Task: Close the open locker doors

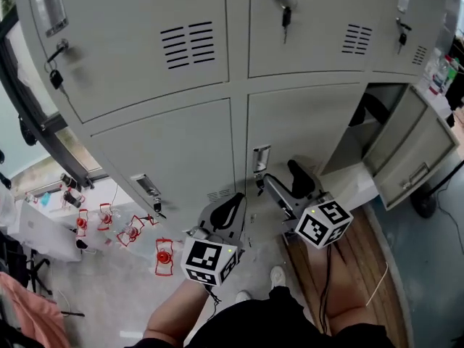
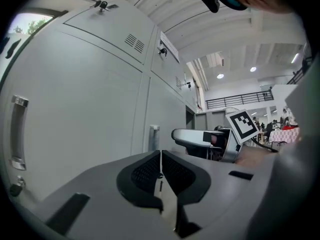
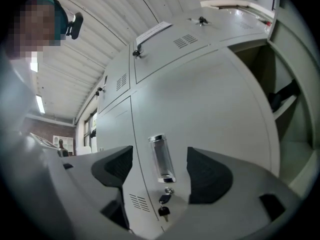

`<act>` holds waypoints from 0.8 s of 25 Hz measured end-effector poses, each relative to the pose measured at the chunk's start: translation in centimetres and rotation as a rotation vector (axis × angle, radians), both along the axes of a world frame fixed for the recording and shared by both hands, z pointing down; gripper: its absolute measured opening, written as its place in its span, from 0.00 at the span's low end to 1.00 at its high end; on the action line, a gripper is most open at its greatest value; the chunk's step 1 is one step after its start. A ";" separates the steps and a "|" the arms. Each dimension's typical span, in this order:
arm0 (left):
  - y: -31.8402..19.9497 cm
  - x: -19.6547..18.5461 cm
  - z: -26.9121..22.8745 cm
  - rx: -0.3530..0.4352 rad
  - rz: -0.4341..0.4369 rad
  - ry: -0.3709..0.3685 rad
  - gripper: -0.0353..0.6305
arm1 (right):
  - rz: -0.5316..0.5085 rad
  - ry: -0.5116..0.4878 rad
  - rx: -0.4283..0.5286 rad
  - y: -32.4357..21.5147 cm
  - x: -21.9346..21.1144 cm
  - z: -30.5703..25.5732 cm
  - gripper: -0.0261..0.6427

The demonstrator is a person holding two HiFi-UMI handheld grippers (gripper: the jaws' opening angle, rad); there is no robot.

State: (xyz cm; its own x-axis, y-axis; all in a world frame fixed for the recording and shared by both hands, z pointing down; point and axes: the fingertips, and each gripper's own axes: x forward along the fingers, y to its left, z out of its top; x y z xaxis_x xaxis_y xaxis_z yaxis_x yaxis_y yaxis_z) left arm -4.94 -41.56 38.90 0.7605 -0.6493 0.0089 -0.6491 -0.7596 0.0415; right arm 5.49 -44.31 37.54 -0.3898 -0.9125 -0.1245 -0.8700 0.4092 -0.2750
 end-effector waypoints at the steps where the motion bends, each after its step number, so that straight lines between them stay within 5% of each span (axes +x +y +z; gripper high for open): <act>1: 0.5 1.0 0.0 0.003 0.035 0.000 0.09 | 0.029 0.001 0.003 0.9 1.1 0.0 0.54; 6: 4.8 9.4 -0.1 0.010 0.280 -0.004 0.10 | 0.222 0.011 0.013 7.8 9.1 -0.8 0.54; 12: 11.3 19.7 -1.5 -0.015 0.552 0.031 0.39 | 0.492 0.055 0.013 18.2 19.5 -2.4 0.54; 20: 17.5 30.9 -2.9 -0.028 0.717 0.056 0.43 | 0.661 0.065 -0.008 26.6 30.4 -2.6 0.53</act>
State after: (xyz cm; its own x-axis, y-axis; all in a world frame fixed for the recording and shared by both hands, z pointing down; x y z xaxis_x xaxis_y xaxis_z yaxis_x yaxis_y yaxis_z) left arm 25.98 -24.03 36.04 0.9994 0.0103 -0.0335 0.0131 -0.9962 0.0855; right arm 35.88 -17.70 34.90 0.2458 -0.9629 -0.1119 -0.9522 -0.2182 -0.2138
